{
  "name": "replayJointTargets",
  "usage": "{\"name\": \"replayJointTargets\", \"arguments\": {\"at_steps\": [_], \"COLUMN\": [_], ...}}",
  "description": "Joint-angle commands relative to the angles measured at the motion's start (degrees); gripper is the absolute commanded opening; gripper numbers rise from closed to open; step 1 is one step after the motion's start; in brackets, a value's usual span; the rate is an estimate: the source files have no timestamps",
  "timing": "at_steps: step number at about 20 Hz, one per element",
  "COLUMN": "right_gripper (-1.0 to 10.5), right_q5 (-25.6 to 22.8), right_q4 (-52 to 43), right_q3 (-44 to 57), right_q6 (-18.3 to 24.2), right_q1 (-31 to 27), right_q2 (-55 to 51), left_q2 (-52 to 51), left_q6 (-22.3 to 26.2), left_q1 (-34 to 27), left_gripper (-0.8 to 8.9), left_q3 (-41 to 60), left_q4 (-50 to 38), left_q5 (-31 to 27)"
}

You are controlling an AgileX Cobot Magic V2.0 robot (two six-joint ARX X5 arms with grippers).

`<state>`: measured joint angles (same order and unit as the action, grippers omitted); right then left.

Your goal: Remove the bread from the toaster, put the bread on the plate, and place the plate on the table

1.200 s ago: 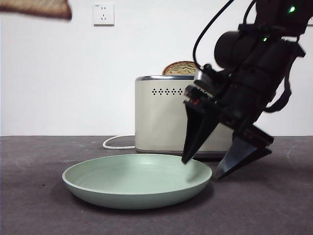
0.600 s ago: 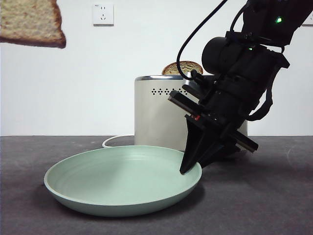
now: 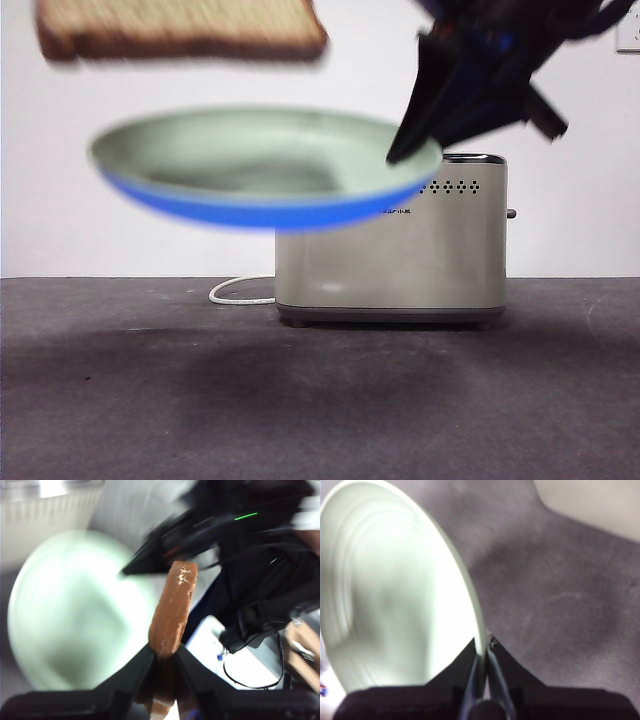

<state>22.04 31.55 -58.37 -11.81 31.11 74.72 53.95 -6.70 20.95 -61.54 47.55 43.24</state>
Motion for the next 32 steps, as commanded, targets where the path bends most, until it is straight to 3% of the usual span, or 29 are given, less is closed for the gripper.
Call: {"name": "replayJointTargets", "arguments": {"at_steps": [1, 8, 13, 14, 16, 17, 26, 32], "right_gripper": [-0.2, -0.2, -0.2, -0.2, -0.2, -0.2, -0.2, -0.2], "right_q5": [0.1, 0.5, 1.8, 2.6, 3.1, 3.2, 3.5, 3.4], "right_q4": [0.7, 4.1, 5.3, 5.3, 5.4, 5.5, 8.0, 8.9], "right_q3": [0.4, 0.4, 0.4, 0.4, 0.4, 0.4, 0.4, 0.4], "right_q6": [-1.7, -1.0, -1.0, -1.0, -1.0, -1.0, -1.0, -1.2], "right_q1": [0.1, 0.7, 0.9, 0.9, 0.9, 0.9, 0.9, -0.2], "right_q2": [-2.2, -3.0, -3.0, -3.0, -3.0, -3.0, -3.0, -3.6], "left_q2": [5.1, 17.8, 20.5, 20.5, 20.5, 20.5, 20.2, 17.1], "left_q6": [-1.0, -3.8, -3.8, -3.9, -4.6, -4.7, -4.7, -3.6], "left_q1": [0.5, 2.4, 3.0, 3.0, 3.1, 3.1, 3.1, 3.1], "left_gripper": [-0.08, -0.08, 0.06, 0.61, 3.8, 4.92, 5.02, 5.02], "left_q3": [0.2, 0.2, 0.2, 0.2, 0.2, 0.2, -1.2, -8.4], "left_q4": [-2.8, -10.5, -11.4, -11.3, -10.7, -10.5, -7.9, -4.7], "left_q5": [0.9, 0.6, -7.3, -7.8, -7.7, -7.7, -7.1, -5.5]}}
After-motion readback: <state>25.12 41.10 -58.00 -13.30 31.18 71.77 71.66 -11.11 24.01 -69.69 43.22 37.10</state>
